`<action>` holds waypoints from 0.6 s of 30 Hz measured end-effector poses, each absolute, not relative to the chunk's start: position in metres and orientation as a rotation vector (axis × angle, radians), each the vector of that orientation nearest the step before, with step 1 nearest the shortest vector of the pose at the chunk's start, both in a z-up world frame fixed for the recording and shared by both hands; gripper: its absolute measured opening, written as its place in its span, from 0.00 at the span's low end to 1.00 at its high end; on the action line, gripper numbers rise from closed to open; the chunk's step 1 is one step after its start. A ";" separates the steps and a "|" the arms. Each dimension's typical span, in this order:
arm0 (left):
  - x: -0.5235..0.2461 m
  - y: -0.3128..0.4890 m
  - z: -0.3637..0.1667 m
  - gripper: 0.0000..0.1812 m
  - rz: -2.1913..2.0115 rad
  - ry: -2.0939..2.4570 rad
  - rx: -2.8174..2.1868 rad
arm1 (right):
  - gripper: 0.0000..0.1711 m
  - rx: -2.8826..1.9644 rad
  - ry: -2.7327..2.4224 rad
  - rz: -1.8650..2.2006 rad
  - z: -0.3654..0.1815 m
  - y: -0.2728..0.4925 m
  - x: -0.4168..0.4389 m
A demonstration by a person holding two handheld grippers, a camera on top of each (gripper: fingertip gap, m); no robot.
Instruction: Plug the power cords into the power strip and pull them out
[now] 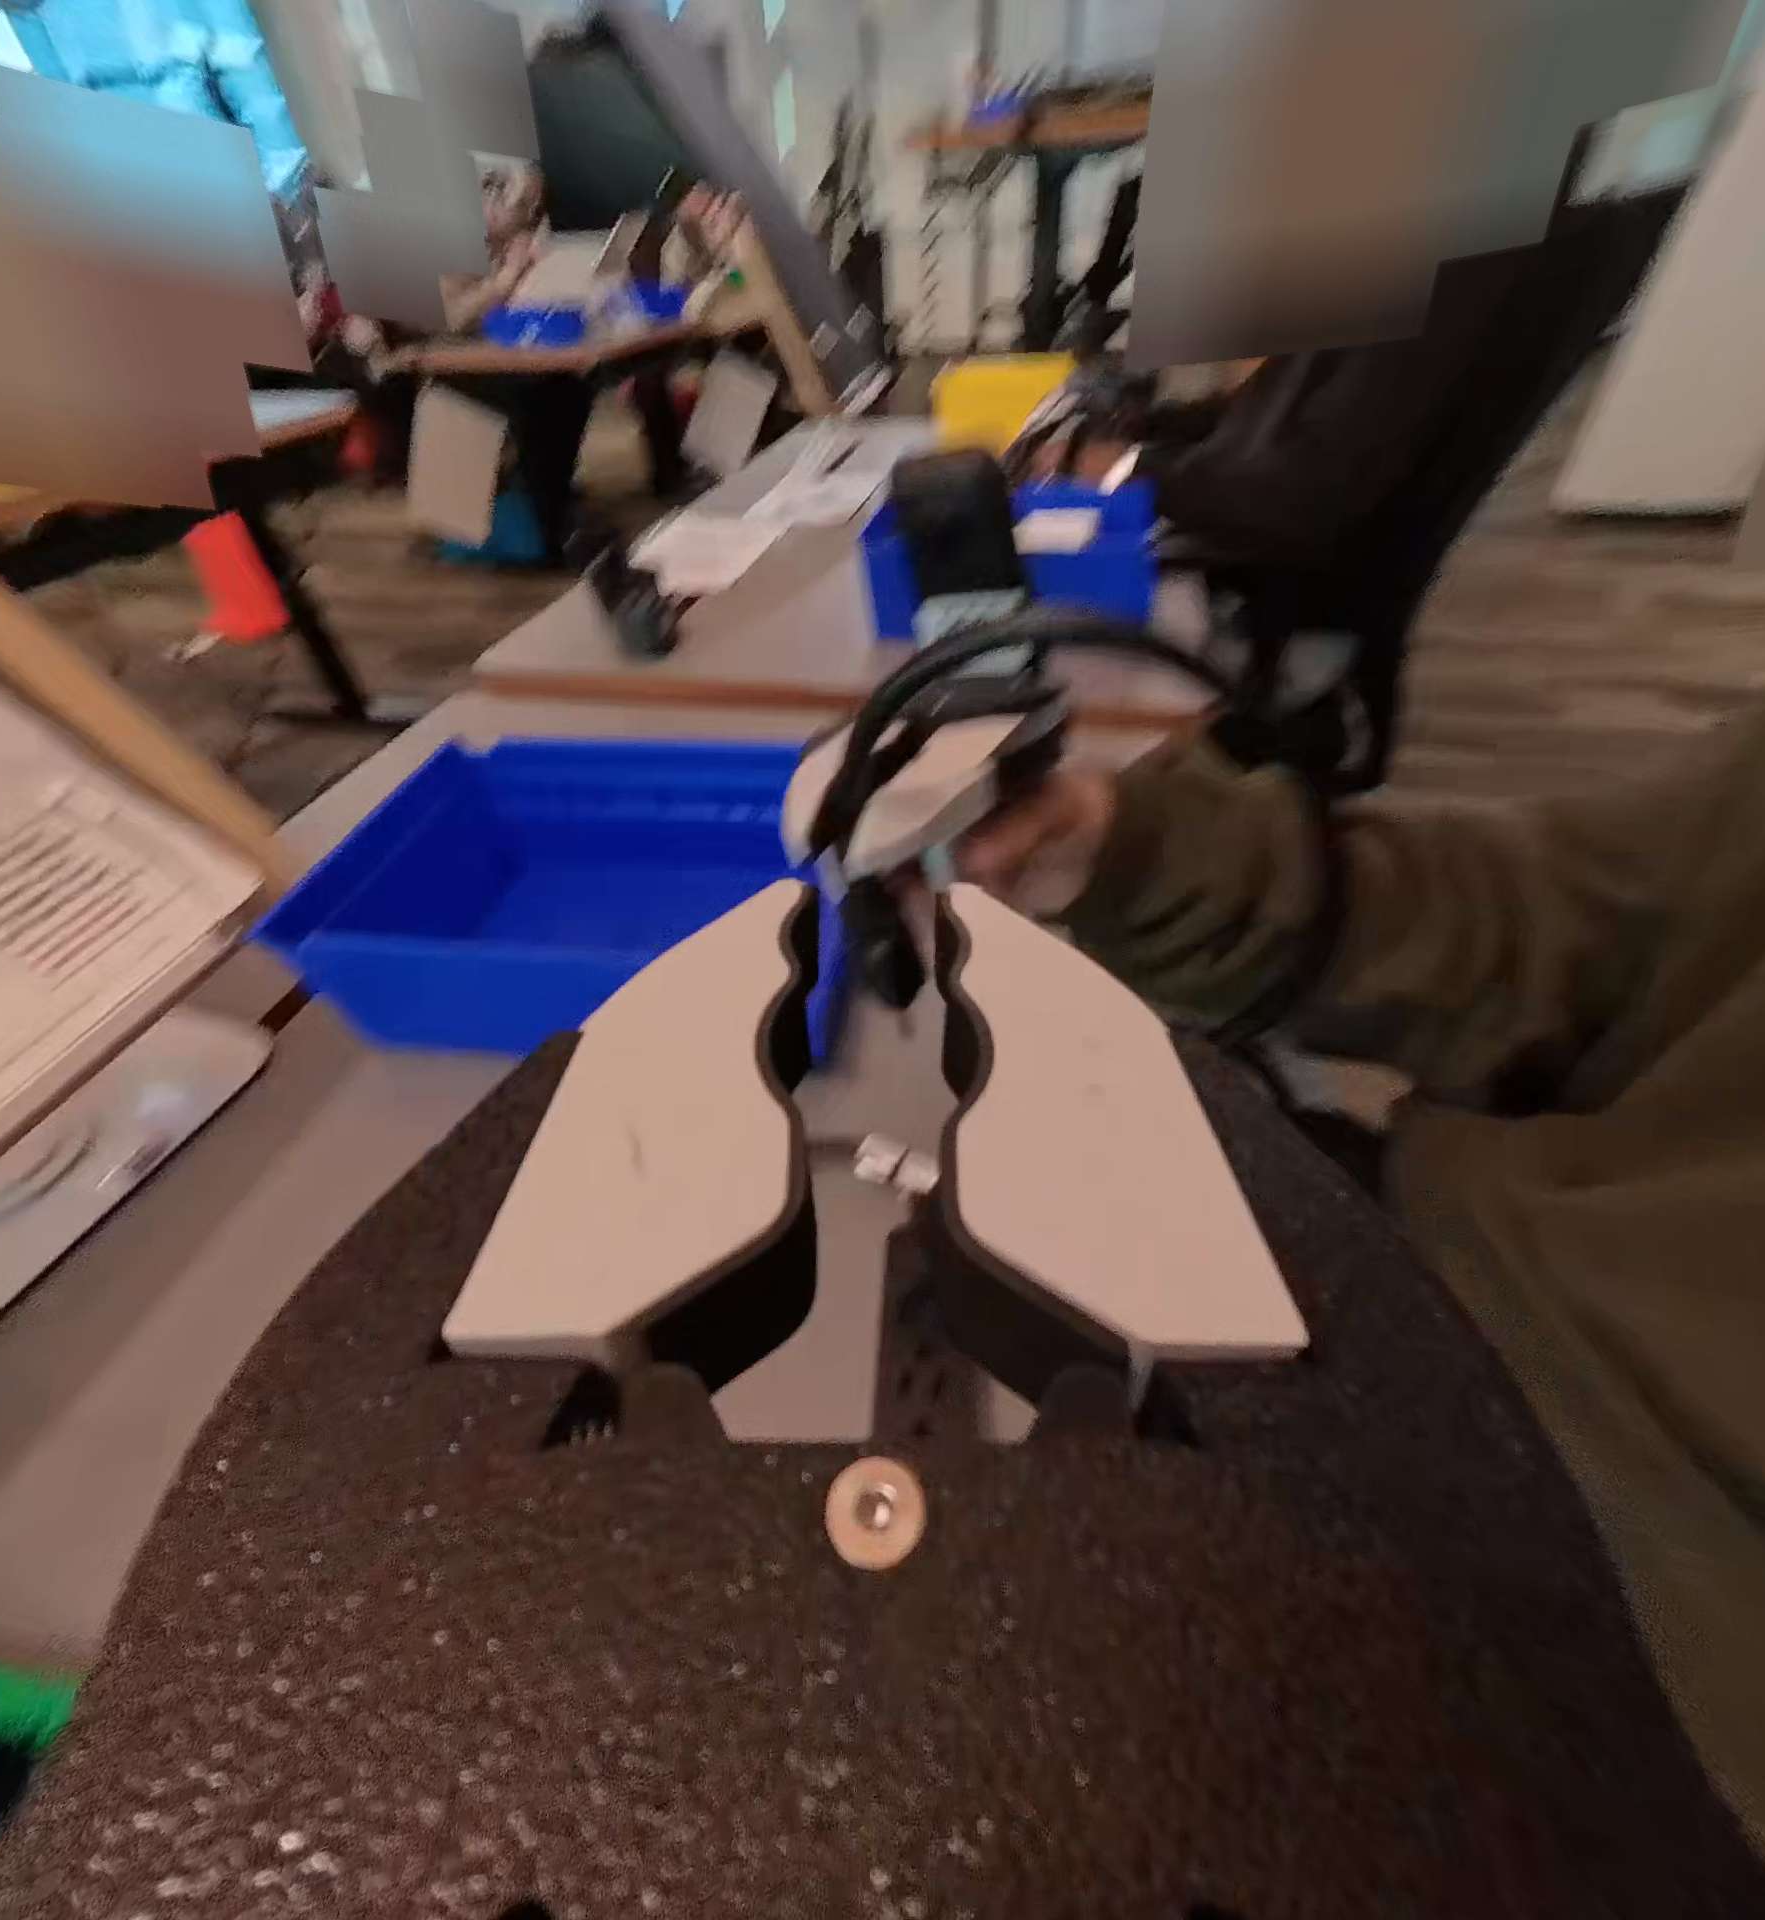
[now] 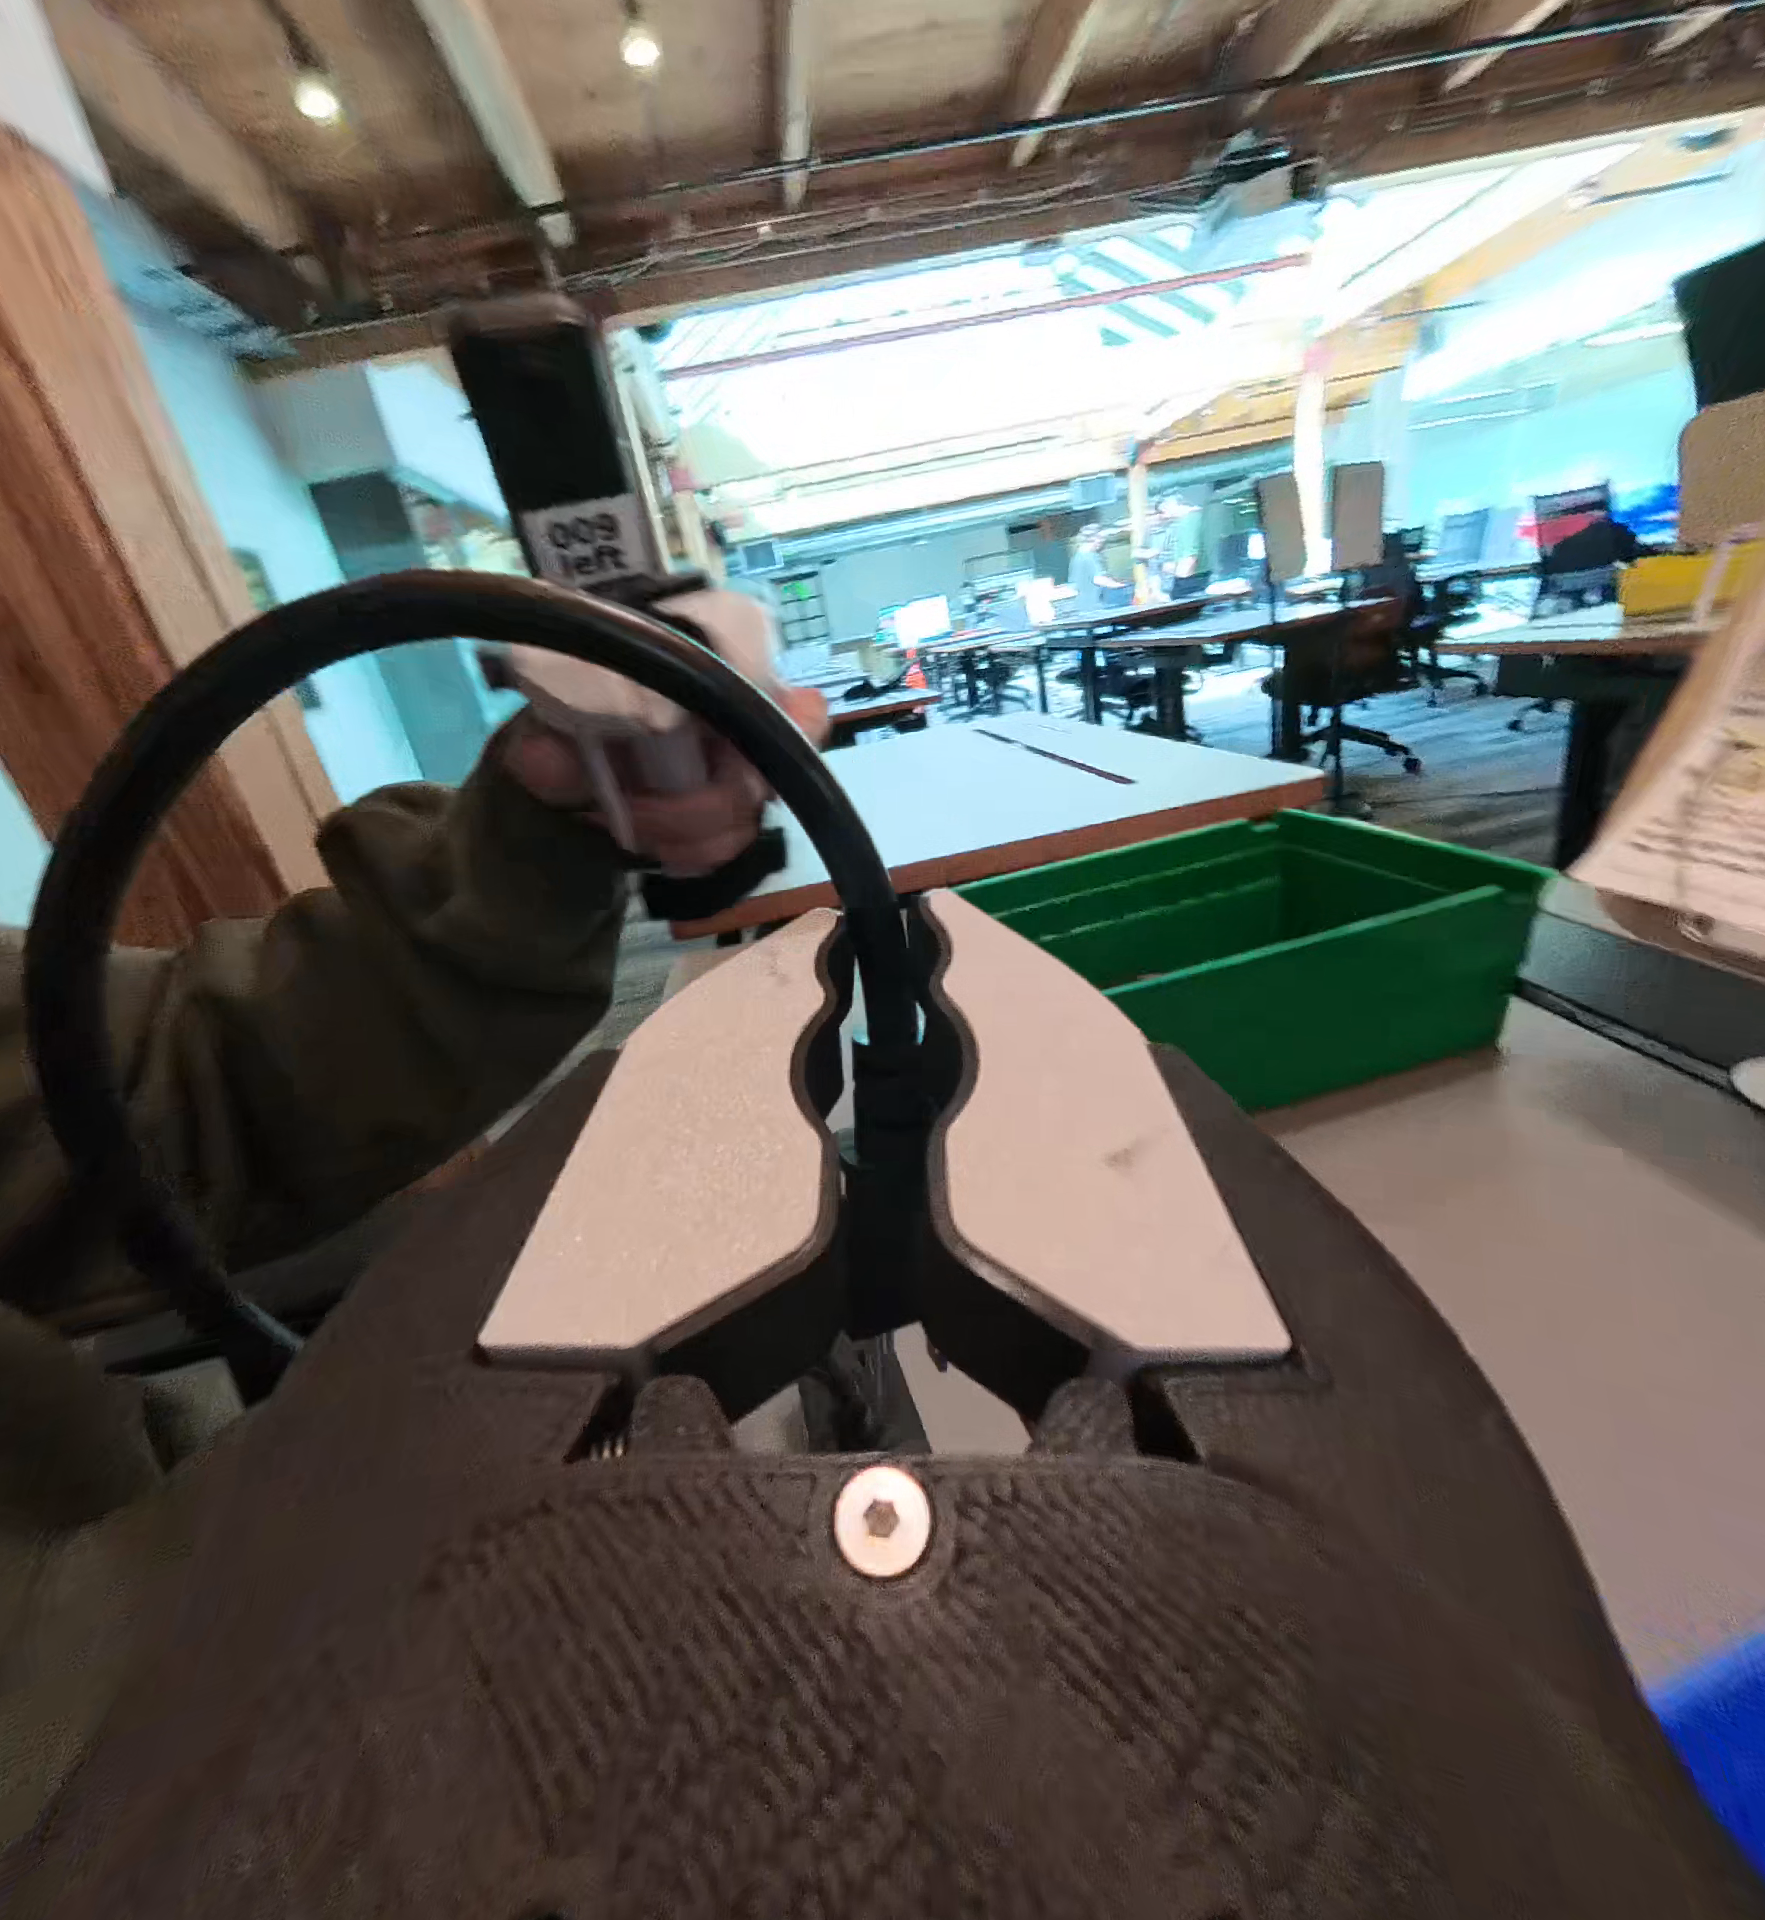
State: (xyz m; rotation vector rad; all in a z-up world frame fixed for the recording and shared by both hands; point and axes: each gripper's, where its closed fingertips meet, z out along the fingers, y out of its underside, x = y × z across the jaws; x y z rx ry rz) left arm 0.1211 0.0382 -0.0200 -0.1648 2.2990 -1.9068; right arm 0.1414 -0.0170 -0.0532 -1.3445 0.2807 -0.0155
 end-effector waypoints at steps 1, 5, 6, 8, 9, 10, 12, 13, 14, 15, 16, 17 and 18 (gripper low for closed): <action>0.130 0.041 -0.033 0.12 -1.801 2.314 -0.215 | 0.06 -1.354 0.249 -0.015 -0.048 -0.011 0.137; 0.144 0.044 -0.057 0.17 -1.605 2.336 -0.291 | 0.06 -1.341 0.098 0.030 -0.024 0.004 0.117; 0.141 0.041 -0.059 0.18 -1.614 2.357 -0.266 | 0.06 -1.306 0.078 0.062 -0.016 0.005 0.114; 0.128 0.032 -0.063 0.22 -1.671 2.436 -0.191 | 0.05 -1.238 0.024 0.126 -0.001 0.007 0.107; 0.122 0.028 -0.063 0.24 -1.704 2.468 -0.158 | 0.05 -1.225 -0.003 0.154 0.003 0.010 0.103; 0.117 0.024 -0.062 0.25 -1.747 2.485 -0.128 | 0.05 -1.215 -0.034 0.180 0.008 0.013 0.098; 0.105 0.017 -0.056 0.28 -1.869 2.533 -0.058 | 0.05 -1.211 -0.115 0.222 0.012 0.020 0.085; 0.101 0.014 -0.053 0.27 -1.921 2.550 -0.043 | 0.05 -1.223 -0.146 0.238 0.012 0.024 0.080; 0.099 0.011 -0.052 0.26 -1.955 2.568 -0.023 | 0.05 -1.235 -0.170 0.247 0.011 0.029 0.076; 0.095 0.009 -0.052 0.23 -1.973 2.590 0.009 | 0.05 -1.246 -0.189 0.253 0.010 0.033 0.073; 0.094 0.009 -0.054 0.23 -1.964 2.614 0.024 | 0.05 -1.267 -0.206 0.267 0.008 0.036 0.071; 0.095 0.009 -0.056 0.22 -1.946 2.625 0.029 | 0.06 -1.283 -0.210 0.271 0.006 0.037 0.071; 0.096 0.011 -0.056 0.20 -1.949 2.626 0.023 | 0.06 -1.284 -0.195 0.274 0.006 0.037 0.073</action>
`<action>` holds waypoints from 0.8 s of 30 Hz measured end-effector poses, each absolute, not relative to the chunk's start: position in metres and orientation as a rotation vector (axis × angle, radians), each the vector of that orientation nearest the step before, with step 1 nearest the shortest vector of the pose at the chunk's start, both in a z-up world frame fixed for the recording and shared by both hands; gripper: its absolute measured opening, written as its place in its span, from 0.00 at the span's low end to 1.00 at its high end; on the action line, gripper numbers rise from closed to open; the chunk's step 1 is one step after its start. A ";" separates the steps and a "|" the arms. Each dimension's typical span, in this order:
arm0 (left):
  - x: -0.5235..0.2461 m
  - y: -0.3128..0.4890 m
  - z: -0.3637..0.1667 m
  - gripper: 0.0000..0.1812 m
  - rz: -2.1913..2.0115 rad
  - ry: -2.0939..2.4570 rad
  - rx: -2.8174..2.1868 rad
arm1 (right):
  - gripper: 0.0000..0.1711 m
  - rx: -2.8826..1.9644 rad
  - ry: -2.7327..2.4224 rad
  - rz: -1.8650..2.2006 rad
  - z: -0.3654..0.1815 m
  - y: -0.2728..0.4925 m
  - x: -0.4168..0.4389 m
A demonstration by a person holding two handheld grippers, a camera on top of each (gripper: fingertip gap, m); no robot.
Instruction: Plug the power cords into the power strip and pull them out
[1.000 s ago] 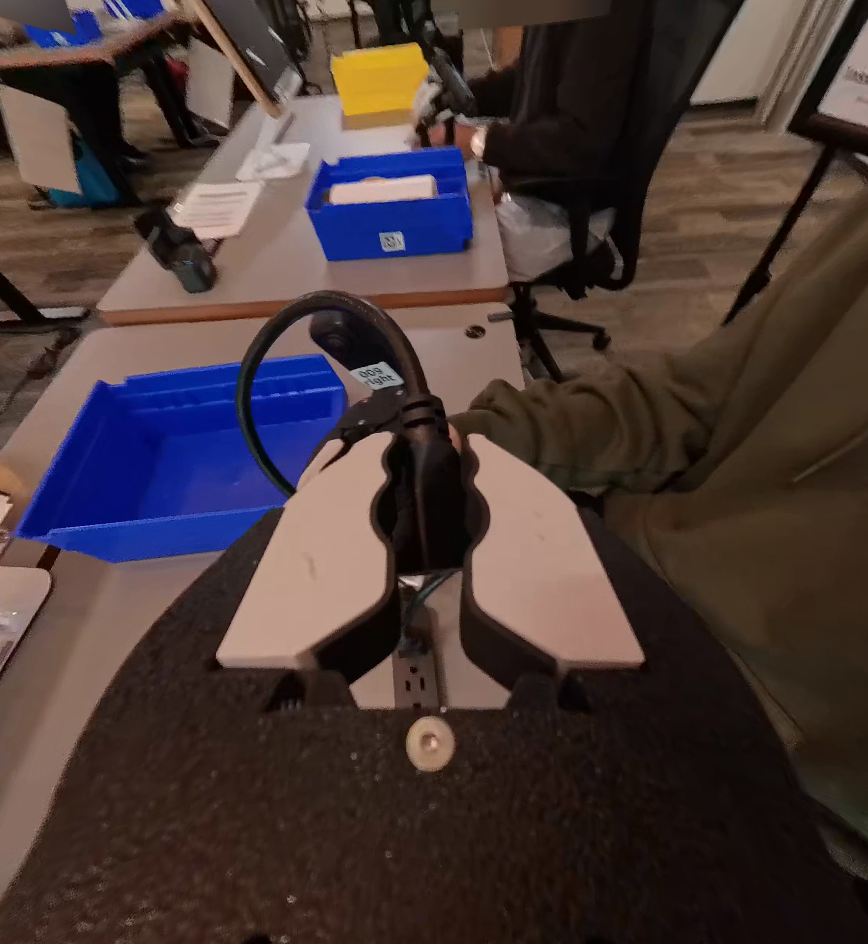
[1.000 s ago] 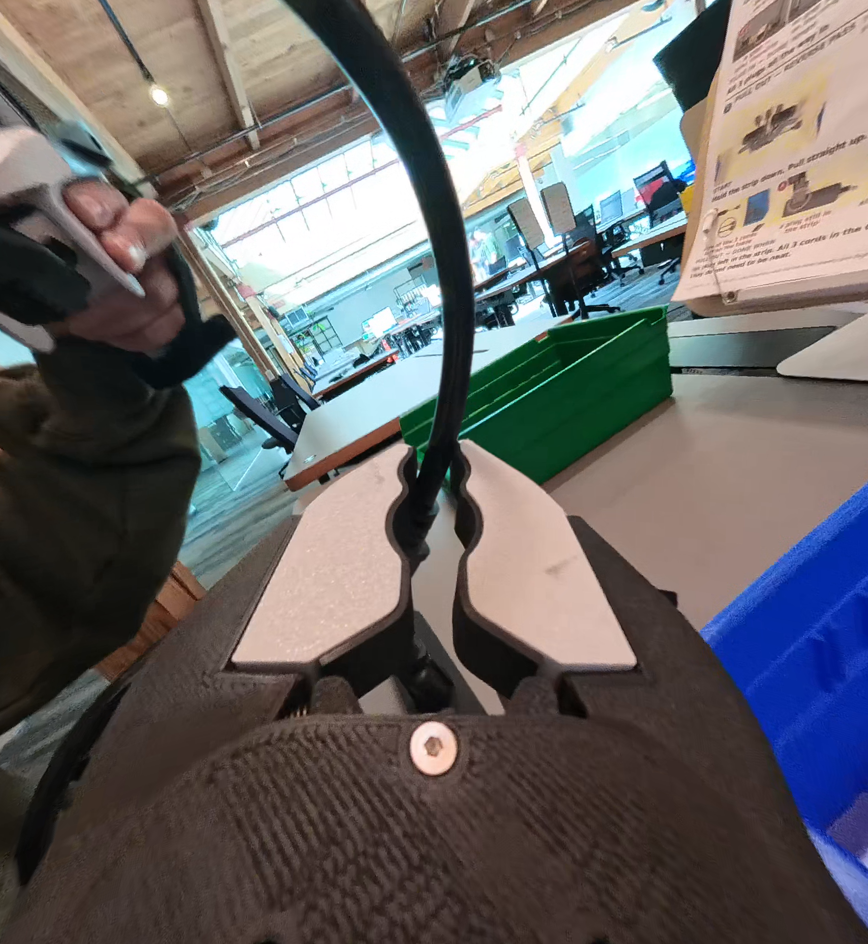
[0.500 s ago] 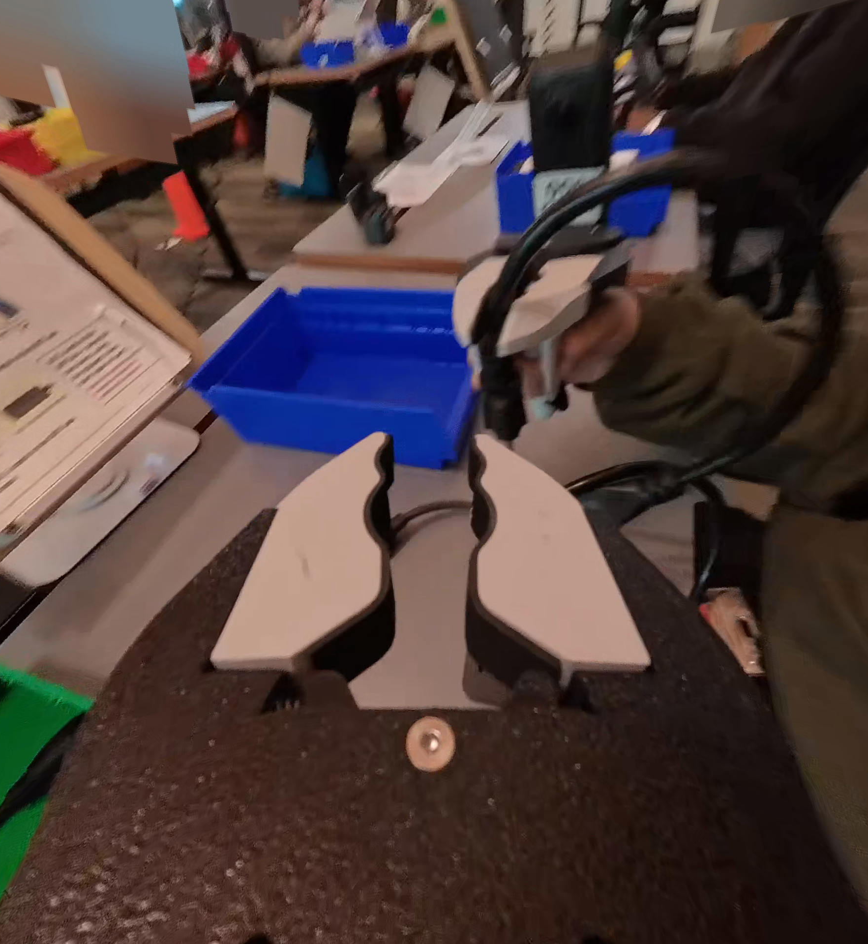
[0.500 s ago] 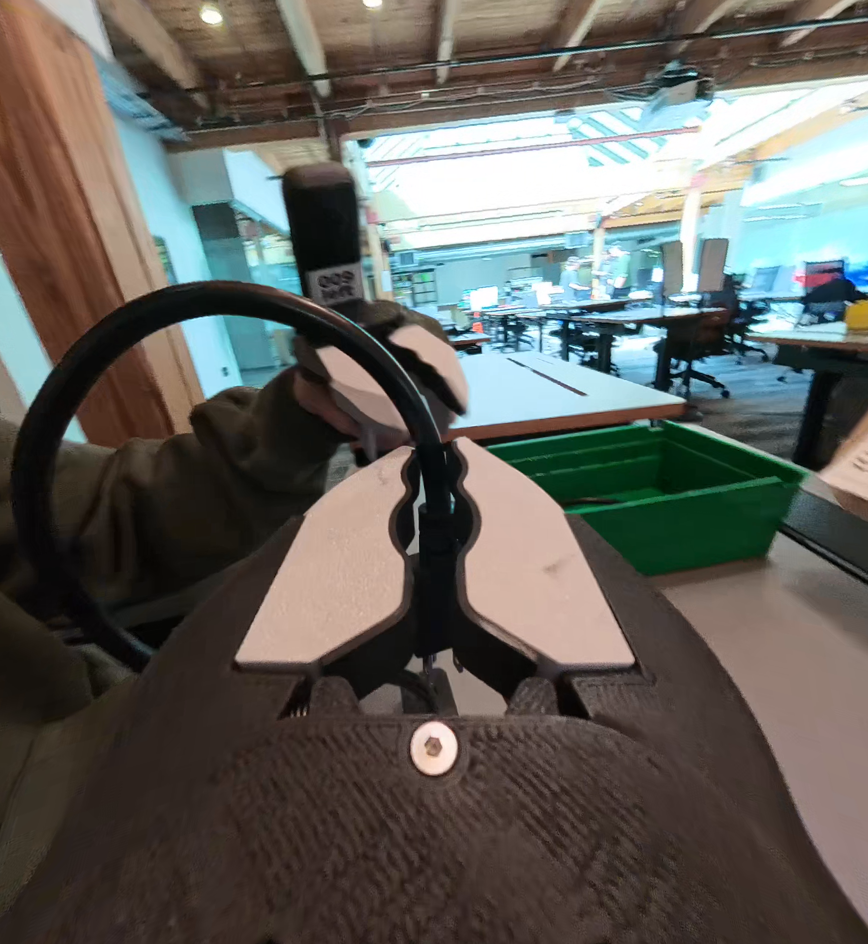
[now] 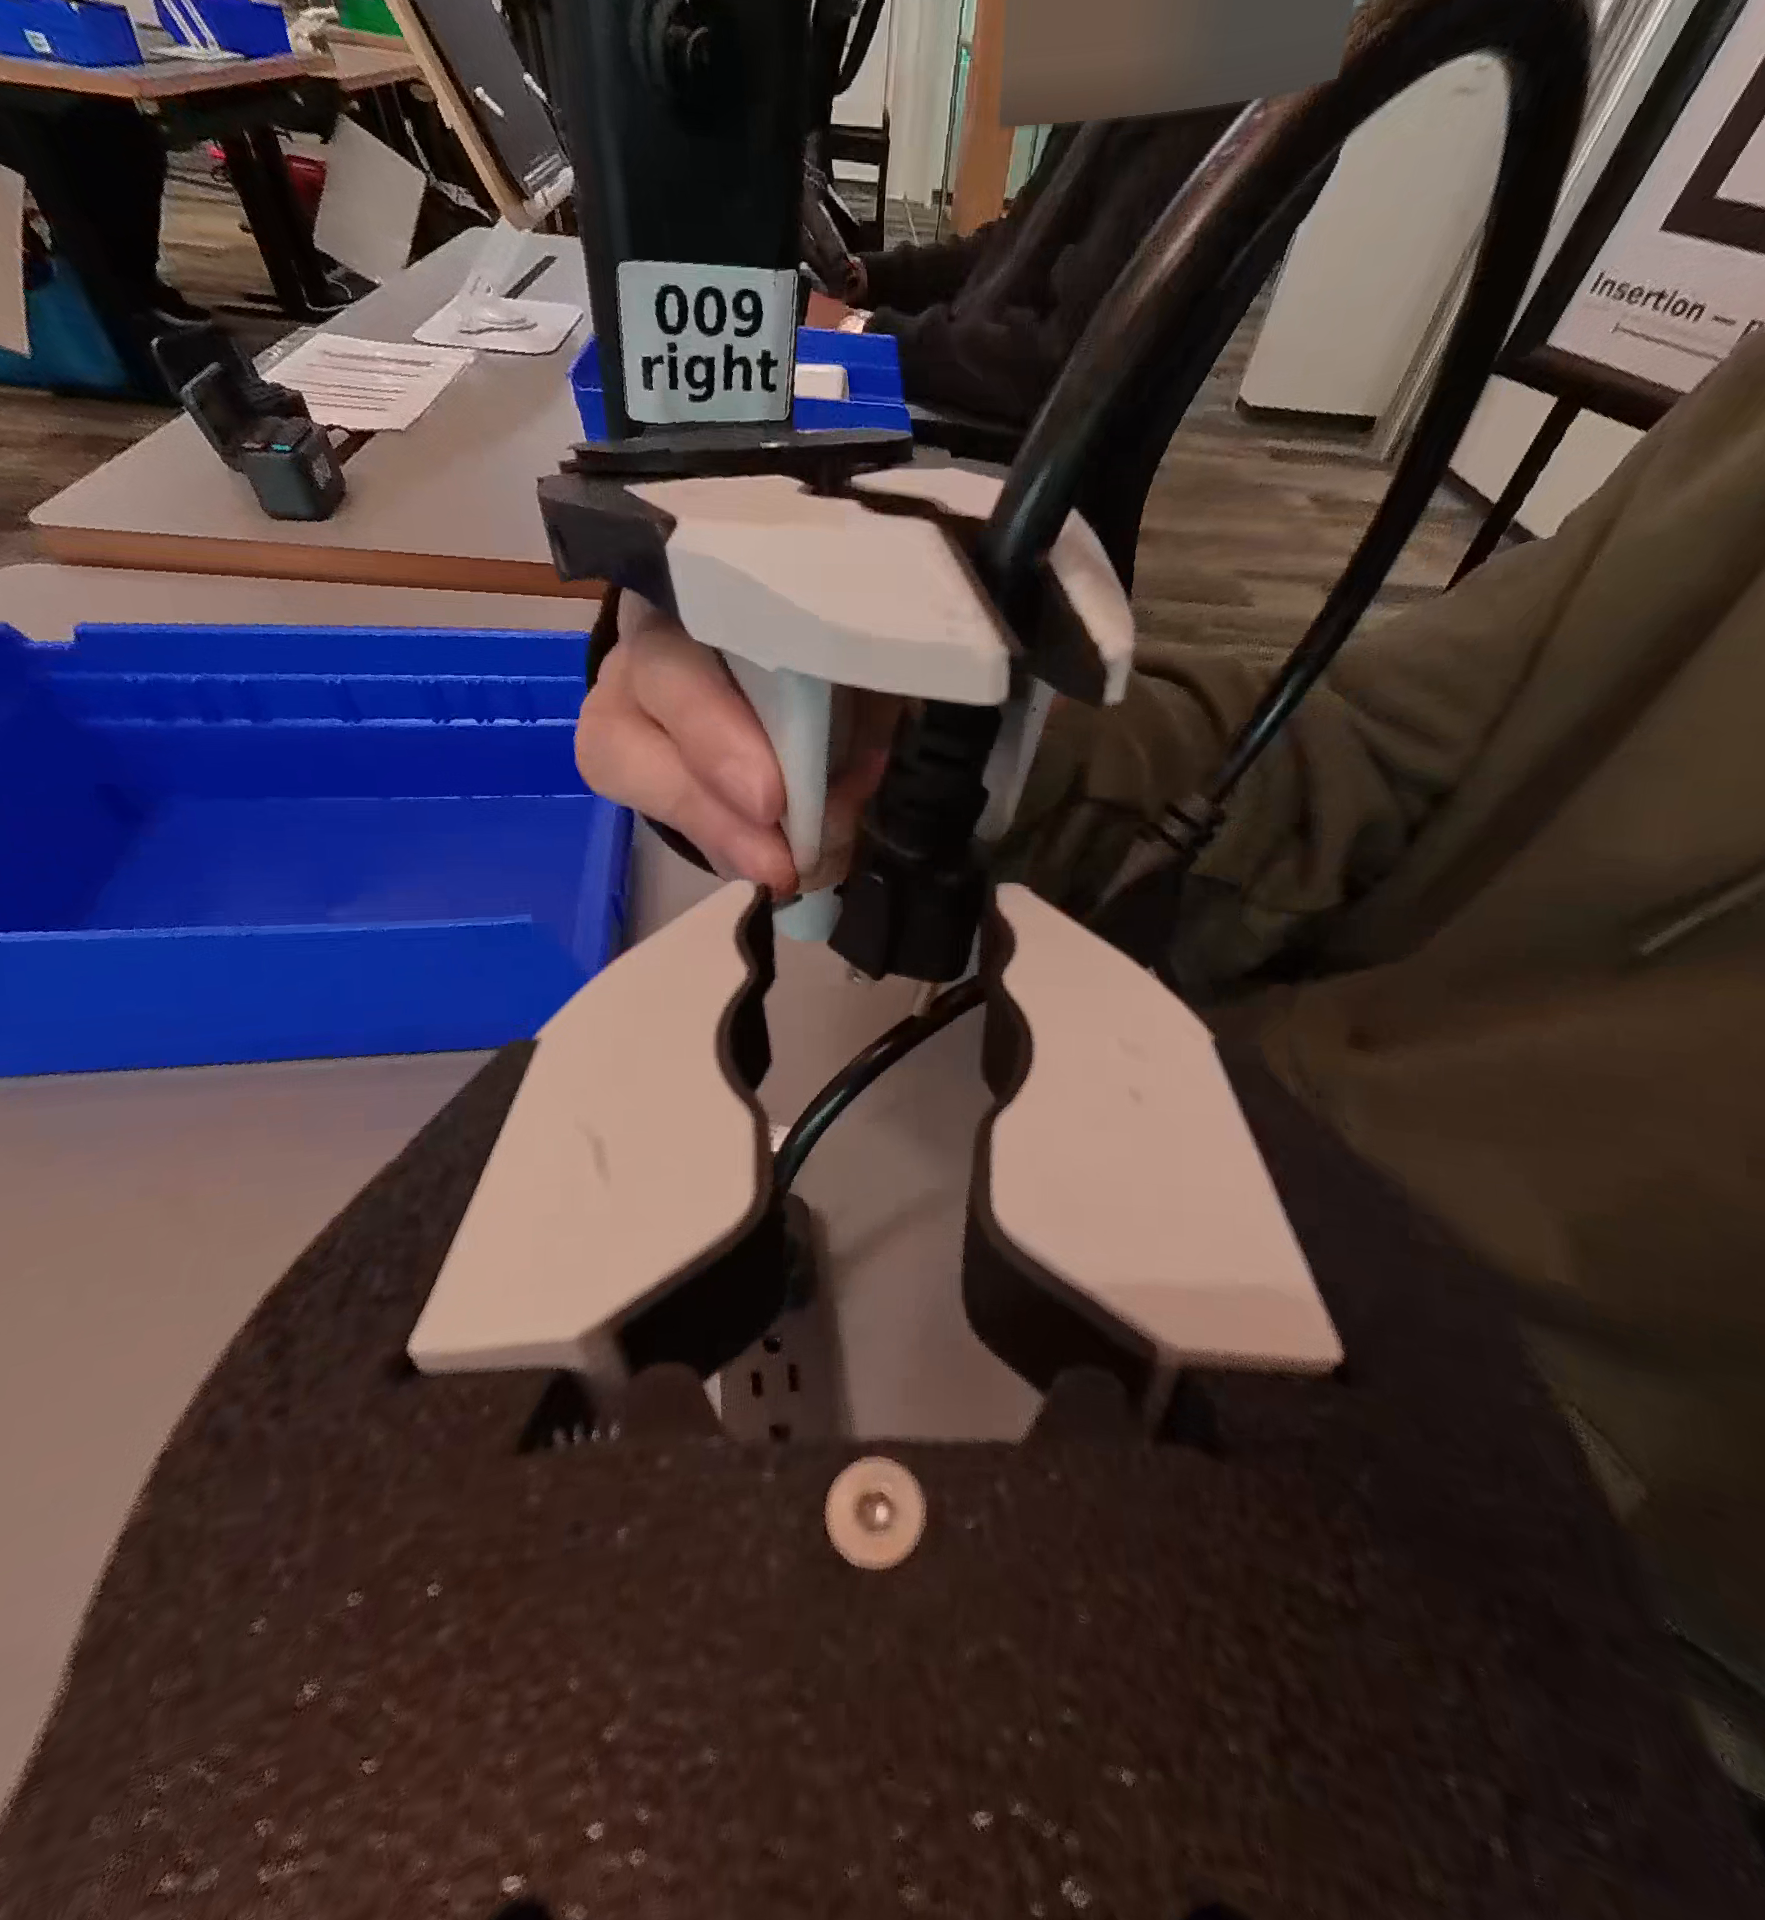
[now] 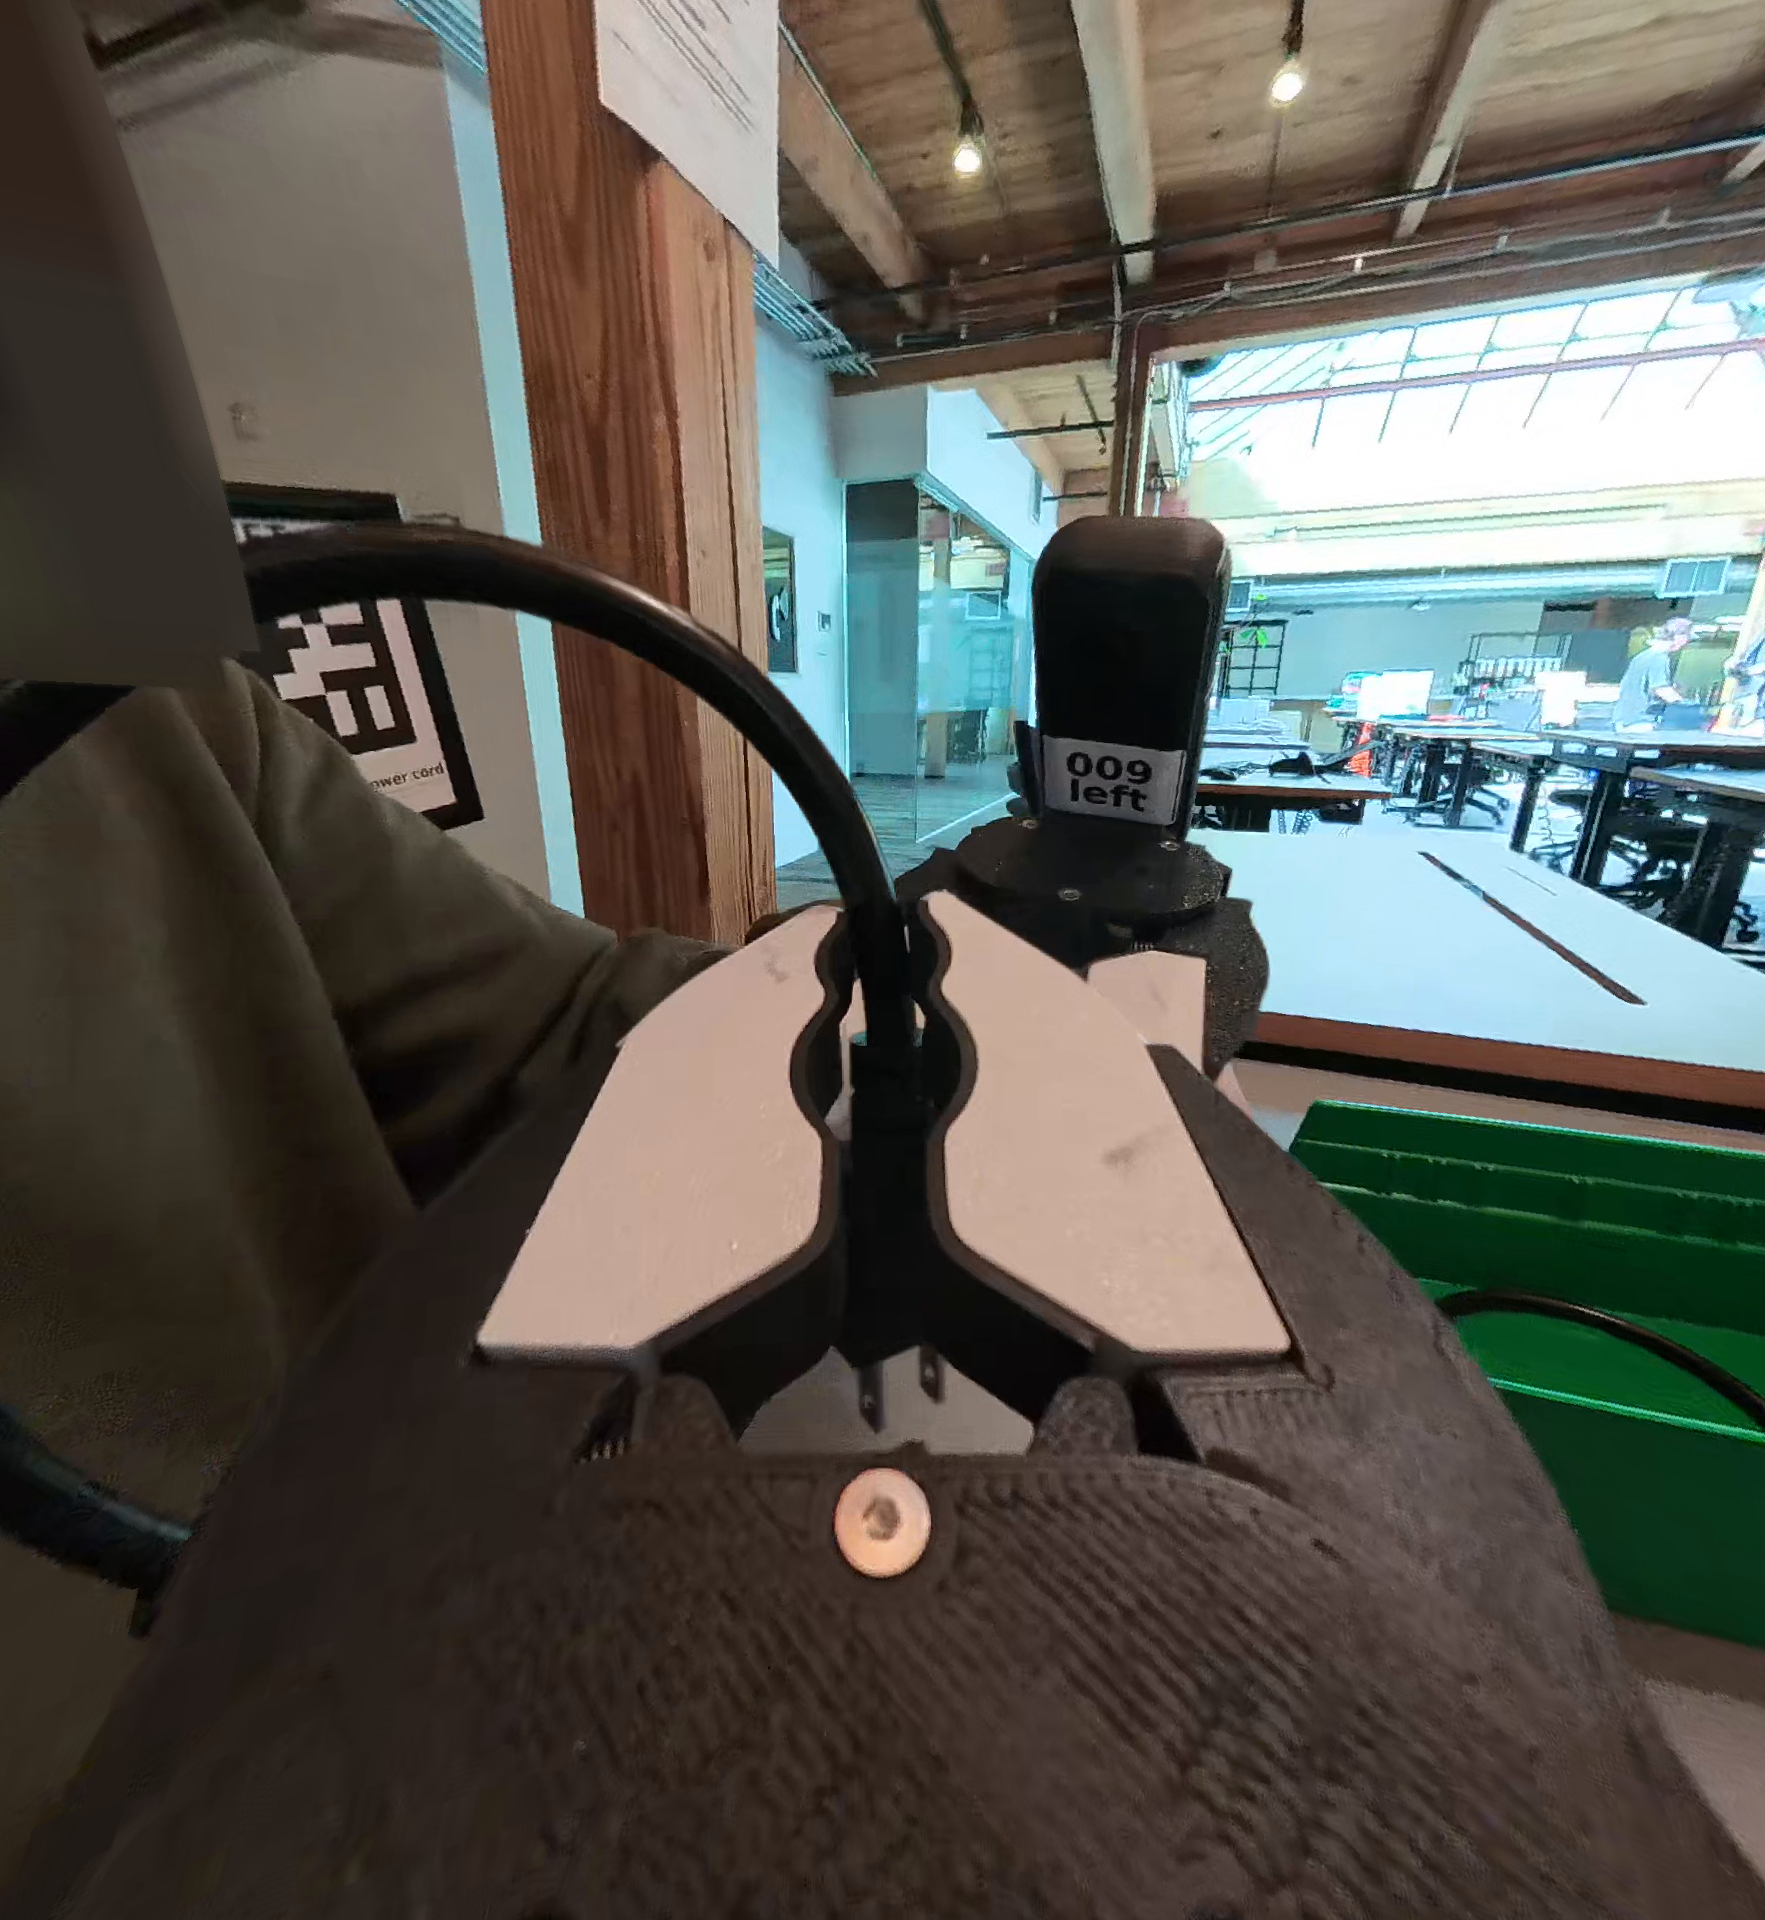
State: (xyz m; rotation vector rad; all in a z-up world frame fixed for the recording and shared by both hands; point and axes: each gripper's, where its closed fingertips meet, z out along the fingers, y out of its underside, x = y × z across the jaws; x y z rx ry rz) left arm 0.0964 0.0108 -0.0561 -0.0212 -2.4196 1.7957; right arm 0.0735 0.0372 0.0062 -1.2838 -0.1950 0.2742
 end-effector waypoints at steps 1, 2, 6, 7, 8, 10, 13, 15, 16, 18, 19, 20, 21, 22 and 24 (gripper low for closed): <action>0.094 0.013 -0.055 0.14 1.789 -2.387 -0.037 | 0.06 -1.277 -0.178 0.278 0.007 0.037 0.078; 0.090 0.014 -0.055 0.13 1.778 -2.357 -0.038 | 0.06 -1.283 -0.176 0.275 0.006 0.038 0.079; 0.097 0.013 -0.061 0.13 1.783 -2.415 -0.003 | 0.05 -1.328 -0.182 0.284 -0.001 0.044 0.085; 0.098 0.013 -0.062 0.13 1.783 -2.429 0.005 | 0.05 -1.335 -0.182 0.292 -0.002 0.045 0.086; 0.098 0.015 -0.064 0.13 1.775 -2.439 0.010 | 0.05 -1.348 -0.187 0.294 -0.004 0.047 0.087; 0.101 0.018 -0.068 0.13 1.773 -2.441 0.058 | 0.06 -1.373 -0.176 0.295 -0.008 0.050 0.090; 0.105 0.025 -0.072 0.13 1.793 -2.364 0.180 | 0.21 -1.419 -0.063 0.336 -0.017 0.051 0.107; 0.111 0.032 -0.077 0.13 1.797 -2.347 0.280 | 0.23 -1.471 0.007 0.369 -0.027 0.049 0.120; 0.113 0.035 -0.078 0.13 1.813 -2.328 0.312 | 0.26 -1.487 0.036 0.376 -0.031 0.048 0.125; 0.120 0.044 -0.080 0.13 1.852 -2.304 0.374 | 0.34 -1.543 0.130 0.337 -0.043 0.042 0.138; 0.123 0.048 -0.080 0.13 1.876 -2.287 0.402 | 0.36 -1.568 0.155 0.318 -0.048 0.038 0.143; 0.126 0.052 -0.080 0.13 1.887 -2.280 0.423 | 0.34 -1.596 0.170 0.299 -0.054 0.035 0.145; 0.129 0.055 -0.083 0.13 1.873 -2.316 0.451 | 0.26 -1.625 0.157 0.287 -0.059 0.034 0.144; 0.135 0.057 -0.087 0.13 1.868 -2.376 0.481 | 0.06 -1.632 0.084 0.283 -0.058 0.035 0.135; 0.136 0.058 -0.086 0.13 1.888 -2.436 0.428 | 0.04 -1.622 0.038 0.206 -0.053 0.037 0.132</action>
